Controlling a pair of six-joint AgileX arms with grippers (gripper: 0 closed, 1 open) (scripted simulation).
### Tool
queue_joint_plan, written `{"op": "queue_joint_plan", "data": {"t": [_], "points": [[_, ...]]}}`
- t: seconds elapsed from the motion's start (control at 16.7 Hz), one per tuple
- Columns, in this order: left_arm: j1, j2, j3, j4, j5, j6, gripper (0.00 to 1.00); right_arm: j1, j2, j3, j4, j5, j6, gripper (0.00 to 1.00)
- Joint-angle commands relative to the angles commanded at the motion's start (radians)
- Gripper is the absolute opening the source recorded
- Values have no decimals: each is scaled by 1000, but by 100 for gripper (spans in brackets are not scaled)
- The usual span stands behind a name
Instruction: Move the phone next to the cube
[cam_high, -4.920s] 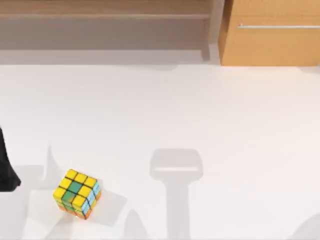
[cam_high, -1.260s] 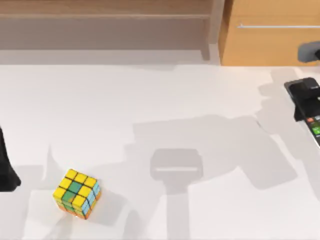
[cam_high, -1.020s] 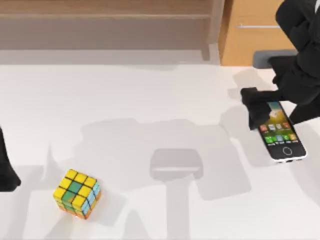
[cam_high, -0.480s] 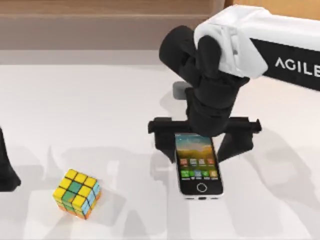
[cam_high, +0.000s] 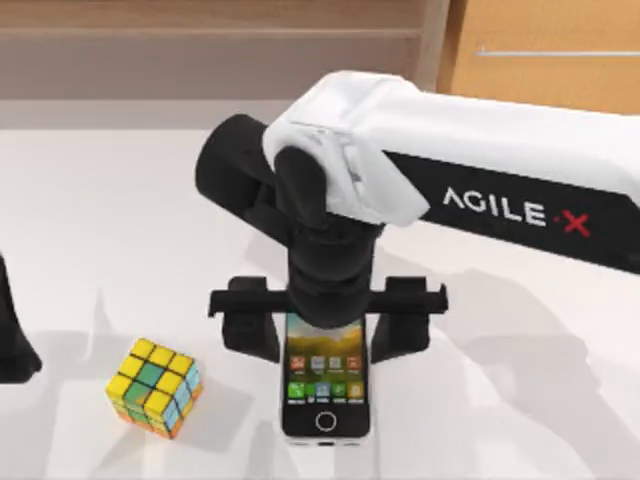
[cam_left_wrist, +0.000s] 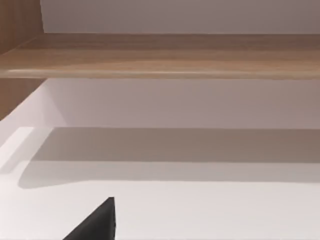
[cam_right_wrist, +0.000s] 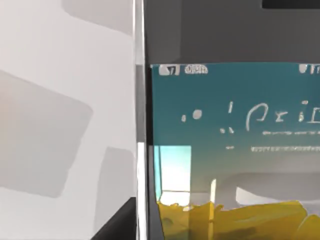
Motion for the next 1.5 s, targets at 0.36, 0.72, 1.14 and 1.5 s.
{"op": "queue_joint_plan", "data": {"t": [0.36, 0.72, 1.14, 1.5], "points": [[0, 0, 0, 0, 0, 0, 100, 20, 7, 12, 4, 21, 25, 0], [0, 0, 0, 0, 0, 0, 100, 16, 5, 6, 16, 8, 28, 0], [0, 0, 0, 0, 0, 0, 100, 26, 4, -21, 82, -54, 33, 0], [0, 0, 0, 0, 0, 0, 100, 26, 8, -59, 147, -70, 34, 0]]}}
